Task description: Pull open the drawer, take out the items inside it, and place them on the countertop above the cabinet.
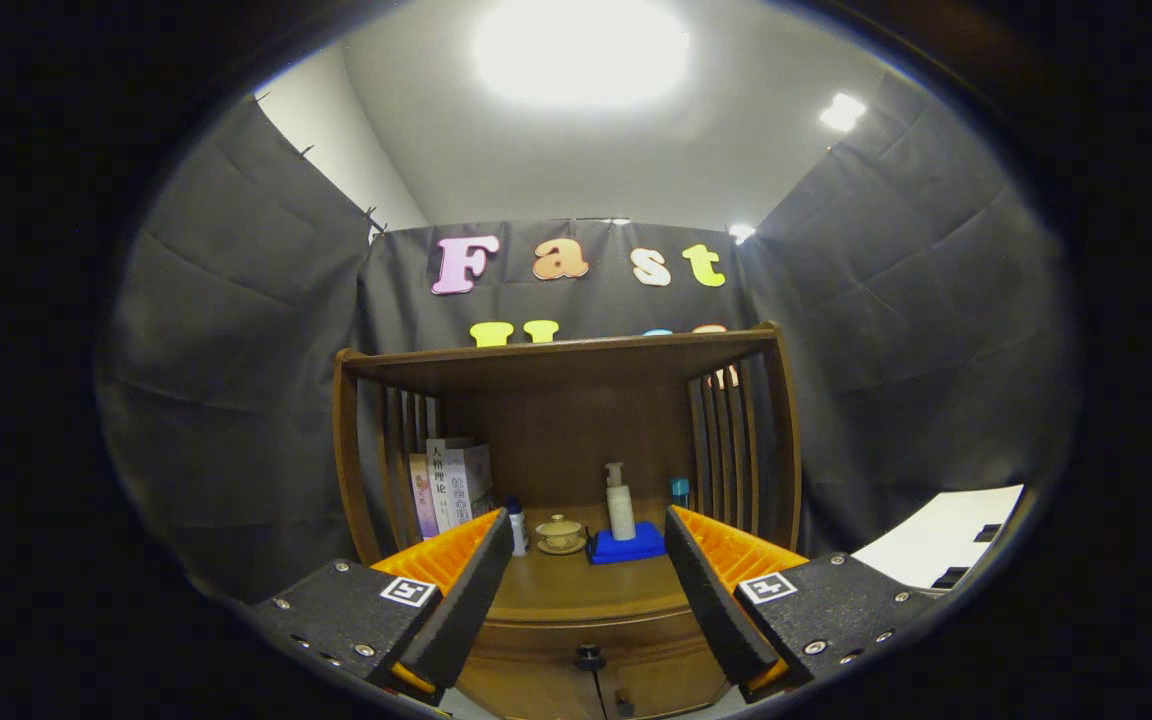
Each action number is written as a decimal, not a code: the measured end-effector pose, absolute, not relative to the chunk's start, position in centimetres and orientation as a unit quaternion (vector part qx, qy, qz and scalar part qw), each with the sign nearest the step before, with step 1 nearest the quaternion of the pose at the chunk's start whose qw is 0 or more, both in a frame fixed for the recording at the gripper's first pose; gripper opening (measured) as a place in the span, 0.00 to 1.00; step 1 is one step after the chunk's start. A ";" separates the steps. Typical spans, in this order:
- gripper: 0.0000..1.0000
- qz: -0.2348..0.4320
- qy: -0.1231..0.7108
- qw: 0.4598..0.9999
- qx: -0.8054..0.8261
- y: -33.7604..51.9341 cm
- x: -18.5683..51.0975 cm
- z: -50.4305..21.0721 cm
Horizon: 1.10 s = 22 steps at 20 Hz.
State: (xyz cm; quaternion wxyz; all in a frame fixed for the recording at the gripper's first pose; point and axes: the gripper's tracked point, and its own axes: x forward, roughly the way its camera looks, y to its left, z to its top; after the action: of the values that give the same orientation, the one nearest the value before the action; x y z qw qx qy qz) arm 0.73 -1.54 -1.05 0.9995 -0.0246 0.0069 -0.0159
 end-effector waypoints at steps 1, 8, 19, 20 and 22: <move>0.94 -0.014 0.006 0.999 -0.030 -1.5 0.8 -1.0; 0.94 0.002 0.020 0.998 -0.058 -0.5 1.2 -2.6; 0.95 0.031 0.030 0.988 -0.149 0.1 2.4 -5.4; 0.95 0.036 0.034 0.987 -0.154 0.1 2.6 -5.8; 0.95 0.043 0.045 0.985 -0.159 -0.1 3.1 -7.5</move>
State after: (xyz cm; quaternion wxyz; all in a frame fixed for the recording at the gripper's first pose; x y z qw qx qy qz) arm 3.06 -0.11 -7.46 0.9854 -0.1586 0.0448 0.0427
